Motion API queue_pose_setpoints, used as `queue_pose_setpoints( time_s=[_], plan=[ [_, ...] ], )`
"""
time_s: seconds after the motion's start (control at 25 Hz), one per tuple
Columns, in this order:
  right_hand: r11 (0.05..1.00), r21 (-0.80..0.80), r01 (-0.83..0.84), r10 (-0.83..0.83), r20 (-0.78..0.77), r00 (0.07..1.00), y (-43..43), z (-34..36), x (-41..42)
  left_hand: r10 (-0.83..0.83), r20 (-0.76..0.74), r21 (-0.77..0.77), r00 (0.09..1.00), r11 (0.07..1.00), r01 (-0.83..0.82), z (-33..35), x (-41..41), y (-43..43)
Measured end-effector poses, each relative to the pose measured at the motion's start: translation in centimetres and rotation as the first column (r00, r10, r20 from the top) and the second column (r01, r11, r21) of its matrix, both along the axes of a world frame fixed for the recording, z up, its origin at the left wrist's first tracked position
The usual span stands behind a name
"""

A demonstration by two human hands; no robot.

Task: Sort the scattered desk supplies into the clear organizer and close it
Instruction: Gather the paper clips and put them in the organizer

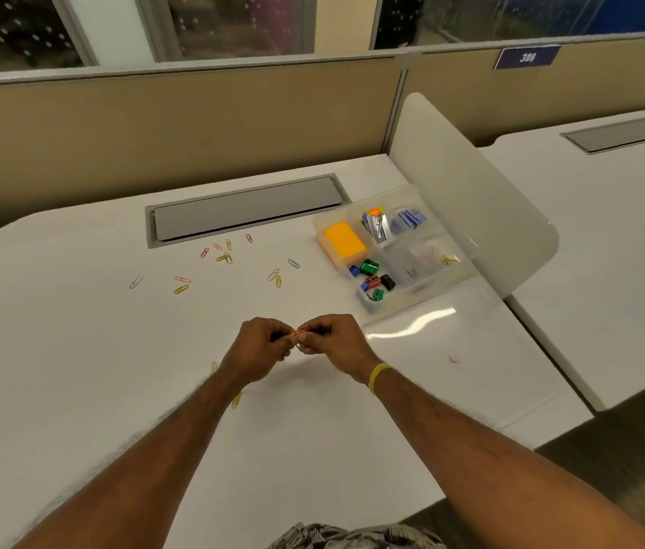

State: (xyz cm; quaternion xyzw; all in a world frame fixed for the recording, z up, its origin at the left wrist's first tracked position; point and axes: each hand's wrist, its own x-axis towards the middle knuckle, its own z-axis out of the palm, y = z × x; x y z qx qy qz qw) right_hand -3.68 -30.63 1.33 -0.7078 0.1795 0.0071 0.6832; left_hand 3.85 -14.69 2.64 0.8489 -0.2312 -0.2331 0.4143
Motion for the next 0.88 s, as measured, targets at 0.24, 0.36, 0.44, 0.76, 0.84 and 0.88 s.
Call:
queue_pose_setpoints(
  time_s=[0.24, 0.36, 0.44, 0.76, 0.84, 0.88],
  plan=[
    [0.988, -0.022, 0.151, -0.151, 0.022, 0.988, -7.5, 2.2, -0.5, -0.11, 0.058, 0.05, 0.992, 0.993, 0.107, 2.0, 1.2, -9.7],
    [0.971, 0.015, 0.24, -0.24, 0.035, 0.97, -12.1, 3.1, -0.2, -0.178, 0.08, 0.041, 0.981, 0.984, 0.175, 3.2, 2.1, -15.1],
    [0.952, 0.052, 0.301, -0.304, 0.056, 0.951, -15.3, 3.8, 0.1, -0.226, 0.114, 0.025, 0.967, 0.974, 0.225, 4.2, 3.0, -18.9],
    [0.877, -0.015, 0.48, -0.477, 0.093, 0.874, -27.3, 4.7, 1.9, -0.372, 0.226, 0.071, 0.9, 0.928, 0.365, 5.9, 5.6, -32.9],
    [0.865, -0.088, 0.494, -0.49, 0.061, 0.869, -29.3, 4.2, 2.4, -0.399, 0.247, 0.116, 0.883, 0.917, 0.382, 5.4, 5.8, -35.3],
    [0.857, -0.151, 0.492, -0.492, 0.043, 0.87, -30.1, 3.9, 2.6, -0.417, 0.248, 0.142, 0.875, 0.909, 0.393, 5.1, 5.9, -36.2]
  ],
)
